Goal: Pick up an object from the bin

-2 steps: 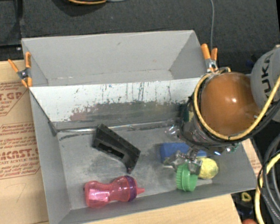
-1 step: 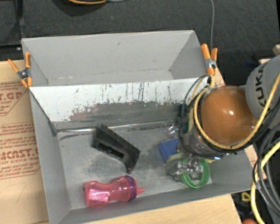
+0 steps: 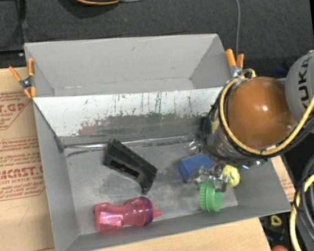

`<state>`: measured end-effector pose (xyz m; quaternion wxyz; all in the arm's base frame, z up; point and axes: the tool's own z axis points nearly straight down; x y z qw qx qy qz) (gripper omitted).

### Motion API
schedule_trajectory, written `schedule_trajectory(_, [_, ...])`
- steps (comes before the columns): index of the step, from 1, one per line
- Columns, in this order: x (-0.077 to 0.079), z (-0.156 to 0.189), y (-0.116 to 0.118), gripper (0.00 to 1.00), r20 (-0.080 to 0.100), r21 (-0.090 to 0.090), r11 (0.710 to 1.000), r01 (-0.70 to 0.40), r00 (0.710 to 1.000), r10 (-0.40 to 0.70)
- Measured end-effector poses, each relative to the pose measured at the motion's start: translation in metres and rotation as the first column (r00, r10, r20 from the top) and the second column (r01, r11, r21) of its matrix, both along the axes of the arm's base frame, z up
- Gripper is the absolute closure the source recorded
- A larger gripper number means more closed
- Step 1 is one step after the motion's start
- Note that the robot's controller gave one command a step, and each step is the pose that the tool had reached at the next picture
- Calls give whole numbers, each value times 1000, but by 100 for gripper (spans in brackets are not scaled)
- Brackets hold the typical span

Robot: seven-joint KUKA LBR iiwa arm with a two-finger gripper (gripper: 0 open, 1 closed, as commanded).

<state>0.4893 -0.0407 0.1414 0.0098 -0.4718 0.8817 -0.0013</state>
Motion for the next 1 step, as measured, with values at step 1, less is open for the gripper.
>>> schedule_trajectory(1, [-8, -54, -28, 100, -17, 4, 986, -165, 986, 165])
